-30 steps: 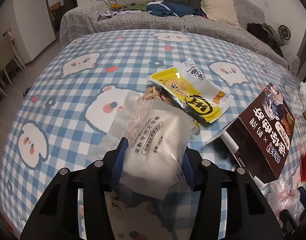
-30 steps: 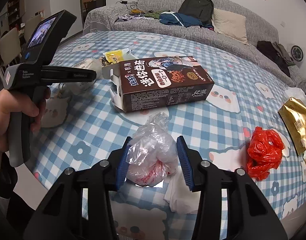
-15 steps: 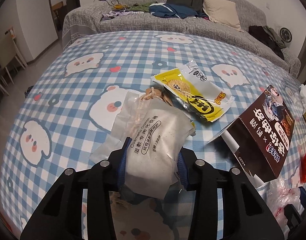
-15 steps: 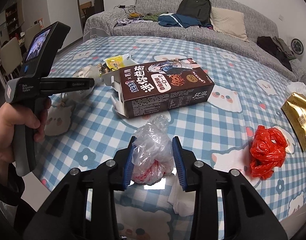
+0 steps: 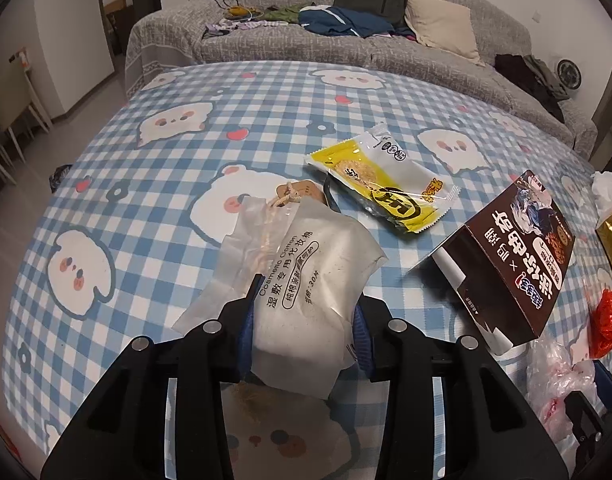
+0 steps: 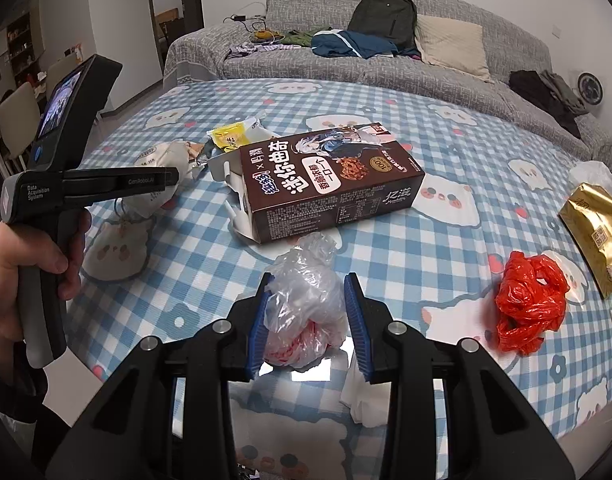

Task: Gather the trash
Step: 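Lift the cotton-pad bag and clear plastic bag off the table with both grippers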

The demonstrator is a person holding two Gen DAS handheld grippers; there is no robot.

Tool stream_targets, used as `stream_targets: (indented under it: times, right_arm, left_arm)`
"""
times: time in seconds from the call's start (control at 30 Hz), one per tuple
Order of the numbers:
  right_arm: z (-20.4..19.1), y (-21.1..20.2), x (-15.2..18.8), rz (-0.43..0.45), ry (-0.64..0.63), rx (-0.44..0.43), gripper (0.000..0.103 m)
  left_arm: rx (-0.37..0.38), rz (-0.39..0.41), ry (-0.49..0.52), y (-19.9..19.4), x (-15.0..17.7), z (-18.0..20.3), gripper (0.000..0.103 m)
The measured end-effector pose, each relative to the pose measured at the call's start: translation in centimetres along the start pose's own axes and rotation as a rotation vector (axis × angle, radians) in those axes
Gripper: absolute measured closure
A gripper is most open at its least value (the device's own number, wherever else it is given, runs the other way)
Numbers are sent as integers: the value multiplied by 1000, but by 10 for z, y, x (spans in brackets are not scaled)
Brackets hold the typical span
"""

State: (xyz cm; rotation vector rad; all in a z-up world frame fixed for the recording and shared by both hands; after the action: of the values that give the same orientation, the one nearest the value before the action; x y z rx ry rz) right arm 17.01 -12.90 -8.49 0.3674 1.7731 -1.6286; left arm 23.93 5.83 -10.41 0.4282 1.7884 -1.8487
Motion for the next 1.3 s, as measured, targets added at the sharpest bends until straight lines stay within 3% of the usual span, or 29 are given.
stream_targets:
  times: [0.77, 1.3]
  right_arm:
    - [0, -31, 3, 4, 39, -6, 69]
    - [-13, -63, 22, 9, 48, -16, 69]
  left_arm:
    - [26, 8, -4, -47, 27, 8, 65]
    - [45, 7, -11, -84, 58, 11, 65]
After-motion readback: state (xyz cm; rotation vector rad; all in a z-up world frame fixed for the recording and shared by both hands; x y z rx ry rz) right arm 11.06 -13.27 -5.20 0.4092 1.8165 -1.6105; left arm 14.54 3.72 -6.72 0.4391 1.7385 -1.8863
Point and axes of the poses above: each gripper's, at about its wrist camera, not at the fingertips, and y roughly the way its jaws point, z to its right, x to its underside, the point moved 4 cm from there along y, roughly the way its jaws point, and after that the axes turned 2 degrees about x, right-handed, at the moved point
